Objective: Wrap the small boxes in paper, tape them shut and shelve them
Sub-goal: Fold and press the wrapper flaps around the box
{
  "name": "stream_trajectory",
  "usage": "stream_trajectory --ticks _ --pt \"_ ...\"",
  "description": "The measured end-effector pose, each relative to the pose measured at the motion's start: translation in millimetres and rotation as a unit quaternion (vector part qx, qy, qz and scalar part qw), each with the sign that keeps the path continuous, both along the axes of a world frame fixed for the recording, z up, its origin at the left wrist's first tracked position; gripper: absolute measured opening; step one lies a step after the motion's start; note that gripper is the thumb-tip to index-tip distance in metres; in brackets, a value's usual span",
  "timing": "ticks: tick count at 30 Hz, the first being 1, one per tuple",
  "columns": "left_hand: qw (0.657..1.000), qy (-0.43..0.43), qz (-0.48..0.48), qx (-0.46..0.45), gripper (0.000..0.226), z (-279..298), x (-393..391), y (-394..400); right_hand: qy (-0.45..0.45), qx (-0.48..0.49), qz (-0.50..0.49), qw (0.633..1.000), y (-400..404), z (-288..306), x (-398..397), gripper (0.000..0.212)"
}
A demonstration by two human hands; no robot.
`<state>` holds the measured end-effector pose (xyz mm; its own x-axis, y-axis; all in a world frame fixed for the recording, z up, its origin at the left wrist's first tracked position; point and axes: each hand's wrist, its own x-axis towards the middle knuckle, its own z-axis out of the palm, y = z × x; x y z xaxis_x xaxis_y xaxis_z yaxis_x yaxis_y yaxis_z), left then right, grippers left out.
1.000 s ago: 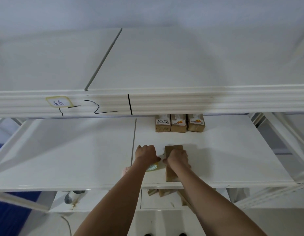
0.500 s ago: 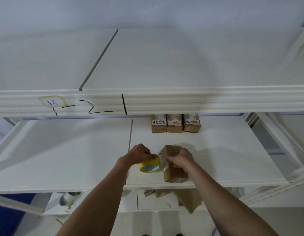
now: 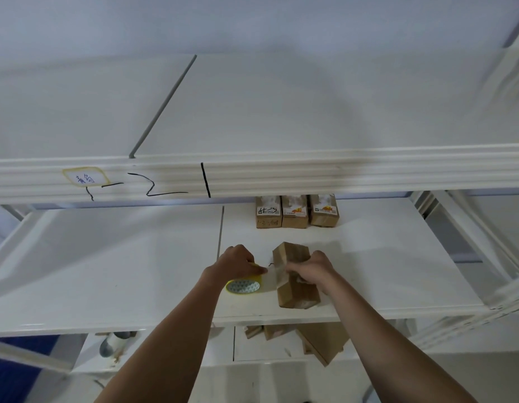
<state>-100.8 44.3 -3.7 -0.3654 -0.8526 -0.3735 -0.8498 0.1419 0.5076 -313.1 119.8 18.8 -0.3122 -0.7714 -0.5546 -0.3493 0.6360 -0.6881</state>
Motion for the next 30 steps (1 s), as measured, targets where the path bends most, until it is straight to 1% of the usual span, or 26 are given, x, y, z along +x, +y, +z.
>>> stream_trajectory --ticks 5,8,16,20,23,26,28,30 --pt "1.0 0.012 -0.006 0.024 0.043 1 0 1 -0.06 -0.012 -0.024 0.998 3 -2 -1 0.048" --pt "0.999 0.013 -0.002 0.034 0.047 2 0 1 -0.098 -0.016 -0.025 0.995 5 -2 -1 0.044" --pt "0.999 0.018 0.001 0.034 0.051 5 1 -1 -0.16 -0.005 -0.026 0.987 4 -6 -5 0.045" --pt "0.998 0.03 -0.004 0.046 0.051 10 0 -4 -0.218 -0.008 -0.03 0.975 7 -7 -8 0.048" --pt "0.997 0.051 -0.008 0.051 0.047 16 0 -8 -0.27 -0.011 -0.029 0.962 6 -4 -8 0.046" --pt "0.997 0.061 -0.022 0.046 0.043 21 0 -10 -0.299 0.001 -0.006 0.954 5 -1 -4 0.054" --pt "0.996 0.063 -0.037 0.043 0.039 24 -4 -9 -0.282 0.013 0.014 0.959 2 2 1 0.066" --pt "0.996 0.075 -0.035 0.03 0.031 27 -11 -8 -0.275 0.023 0.021 0.961 2 1 6 0.074"
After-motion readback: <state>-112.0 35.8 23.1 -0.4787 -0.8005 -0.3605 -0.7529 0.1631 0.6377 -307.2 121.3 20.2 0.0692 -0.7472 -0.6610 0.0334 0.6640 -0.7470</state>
